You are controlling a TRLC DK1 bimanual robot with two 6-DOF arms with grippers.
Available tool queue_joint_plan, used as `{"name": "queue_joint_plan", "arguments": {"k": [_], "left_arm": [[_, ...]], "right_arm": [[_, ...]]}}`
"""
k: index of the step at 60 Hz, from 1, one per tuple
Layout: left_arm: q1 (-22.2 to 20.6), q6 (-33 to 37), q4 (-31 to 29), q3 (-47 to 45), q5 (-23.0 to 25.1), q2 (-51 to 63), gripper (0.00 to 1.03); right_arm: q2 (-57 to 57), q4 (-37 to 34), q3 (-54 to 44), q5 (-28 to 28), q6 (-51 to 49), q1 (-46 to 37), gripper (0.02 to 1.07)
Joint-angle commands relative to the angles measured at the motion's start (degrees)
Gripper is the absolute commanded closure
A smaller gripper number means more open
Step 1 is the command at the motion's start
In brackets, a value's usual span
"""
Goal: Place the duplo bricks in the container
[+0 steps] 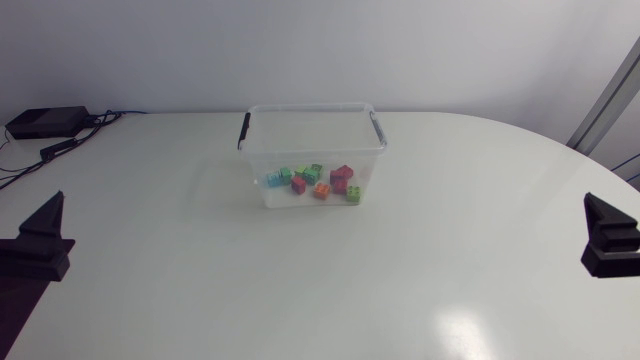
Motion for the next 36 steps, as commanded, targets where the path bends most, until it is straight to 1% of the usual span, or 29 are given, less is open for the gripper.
{"name": "queue_joint_plan", "arguments": {"k": [1, 36], "left_arm": [[0.81, -0.37, 2.07, -2.77, 1.12, -1.15, 0.05], [4.95, -13.72, 13.8, -17.11, 12.16, -5.65, 0.05]], "right_arm": [[-1.35, 2.45, -3.3, -0.89, -0.07, -0.63, 0.07], [-6.84, 18.83, -20.26, -9.9, 7.78, -2.67, 0.07]]}}
